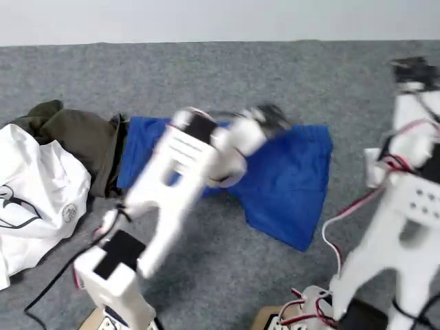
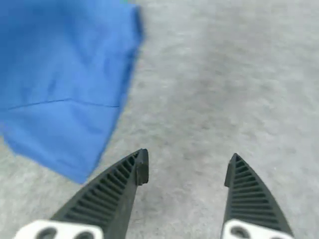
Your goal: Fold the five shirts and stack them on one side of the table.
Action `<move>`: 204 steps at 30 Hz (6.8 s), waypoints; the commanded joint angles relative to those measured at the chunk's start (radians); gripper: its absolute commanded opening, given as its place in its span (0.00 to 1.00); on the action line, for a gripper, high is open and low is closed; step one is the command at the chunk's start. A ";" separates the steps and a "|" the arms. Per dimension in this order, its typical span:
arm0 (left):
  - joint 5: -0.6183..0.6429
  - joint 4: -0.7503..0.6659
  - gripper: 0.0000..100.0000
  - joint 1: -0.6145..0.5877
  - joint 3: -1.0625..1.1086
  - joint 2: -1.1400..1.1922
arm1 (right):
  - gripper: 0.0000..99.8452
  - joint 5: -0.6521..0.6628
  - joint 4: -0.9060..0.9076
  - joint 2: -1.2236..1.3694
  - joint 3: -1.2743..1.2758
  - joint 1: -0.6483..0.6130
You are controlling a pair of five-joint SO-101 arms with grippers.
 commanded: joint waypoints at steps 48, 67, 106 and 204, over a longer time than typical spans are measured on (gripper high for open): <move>-0.002 0.086 0.00 0.135 -0.967 0.717 | 0.26 -0.008 0.041 -0.084 -0.049 0.331; -0.002 0.005 0.17 -0.006 -0.975 0.806 | 0.26 -0.009 0.042 -0.084 -0.049 0.331; 0.003 0.137 0.17 -0.126 -1.224 0.824 | 0.26 -0.008 0.041 -0.231 0.140 0.229; 0.259 0.299 0.00 -0.563 -0.885 0.729 | 0.26 0.025 0.041 -0.280 0.133 0.228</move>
